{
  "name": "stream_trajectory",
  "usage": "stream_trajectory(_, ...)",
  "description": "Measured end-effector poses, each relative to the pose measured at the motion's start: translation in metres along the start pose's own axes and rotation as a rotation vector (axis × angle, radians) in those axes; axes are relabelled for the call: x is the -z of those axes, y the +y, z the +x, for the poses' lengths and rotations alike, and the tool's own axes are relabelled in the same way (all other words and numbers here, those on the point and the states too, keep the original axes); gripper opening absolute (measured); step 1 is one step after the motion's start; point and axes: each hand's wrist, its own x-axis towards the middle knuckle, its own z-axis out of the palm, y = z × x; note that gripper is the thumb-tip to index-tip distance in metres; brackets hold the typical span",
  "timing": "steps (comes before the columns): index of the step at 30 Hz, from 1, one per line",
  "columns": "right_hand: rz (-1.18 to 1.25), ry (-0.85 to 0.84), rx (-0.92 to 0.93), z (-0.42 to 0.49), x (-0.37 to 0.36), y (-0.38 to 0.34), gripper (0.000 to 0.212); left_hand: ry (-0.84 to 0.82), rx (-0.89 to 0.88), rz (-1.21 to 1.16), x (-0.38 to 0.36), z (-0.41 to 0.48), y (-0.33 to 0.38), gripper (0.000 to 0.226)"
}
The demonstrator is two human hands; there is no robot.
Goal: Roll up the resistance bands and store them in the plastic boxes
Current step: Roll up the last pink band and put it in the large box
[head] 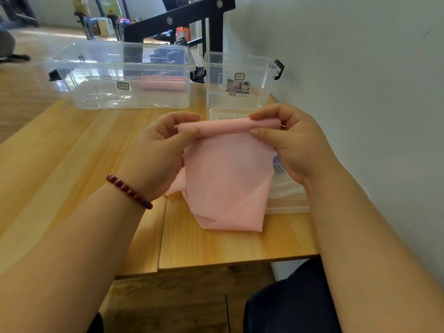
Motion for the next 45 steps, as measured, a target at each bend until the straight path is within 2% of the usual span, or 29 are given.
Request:
stream_trajectory(3, 0.042, -0.042, -0.047, 0.000, 0.000, 0.000, 0.030, 0.031, -0.026, 0.011, 0.000, 0.000, 0.001, 0.020)
stream_trajectory(6, 0.062, -0.035, -0.059, -0.002, -0.004, -0.001, 0.022, 0.046, -0.032, 0.023, 0.001, 0.000, 0.003, 0.021)
stream_trajectory(8, 0.032, 0.023, 0.013, -0.004, -0.009, -0.004, 0.020, 0.102, -0.031, 0.069, 0.001, 0.000, 0.001, 0.022)
stream_trajectory(11, 0.010, 0.083, 0.134, -0.007, -0.017, -0.007, 0.022, 0.275, -0.077, 0.165, 0.004, 0.000, 0.001, 0.028)
stream_trajectory(14, -0.021, 0.106, 0.190, -0.011, -0.025, -0.008, 0.026, 0.376, -0.151, 0.237, 0.005, -0.002, 0.007, 0.024)
stream_trajectory(18, -0.027, 0.151, 0.227, -0.014, -0.030, -0.010, 0.026, 0.403, -0.157, 0.203, 0.007, -0.005, 0.012, 0.024)
stream_trajectory(20, -0.002, 0.137, 0.219, -0.015, -0.032, -0.011, 0.029, 0.366, -0.151, 0.221, 0.010, -0.005, 0.013, 0.028)
stream_trajectory(22, 0.017, 0.114, 0.194, -0.016, -0.034, -0.011, 0.032, 0.281, -0.113, 0.224, 0.013, -0.005, 0.013, 0.033)
stream_trajectory(25, 0.078, 0.081, 0.156, -0.017, -0.036, -0.012, 0.029, 0.142, -0.028, 0.086, 0.016, -0.008, 0.016, 0.027)
stream_trajectory(29, 0.006, 0.168, 0.077, -0.020, -0.043, -0.008, 0.029, 0.142, -0.028, 0.002, 0.019, -0.011, 0.020, 0.015)
stream_trajectory(34, -0.135, 0.295, -0.193, -0.044, -0.060, -0.009, 0.076, 0.243, -0.006, -0.088, 0.018, -0.015, 0.023, 0.014)
stream_trajectory(36, -0.217, 0.276, -0.284, -0.059, -0.071, -0.012, 0.079, 0.270, -0.007, -0.121, 0.016, -0.017, 0.027, 0.014)
stream_trajectory(38, -0.313, 0.219, -0.312, -0.073, -0.081, -0.011, 0.067, 0.293, -0.020, -0.140, 0.014, -0.020, 0.033, 0.012)
stream_trajectory(41, -0.464, 0.204, -0.225, -0.084, -0.081, -0.006, 0.023, 0.328, -0.027, -0.161, 0.015, -0.021, 0.040, 0.012)
stream_trajectory(45, -0.340, 0.285, -0.125, -0.083, -0.068, -0.014, 0.012, 0.443, -0.044, -0.107, 0.034, -0.019, 0.039, 0.015)
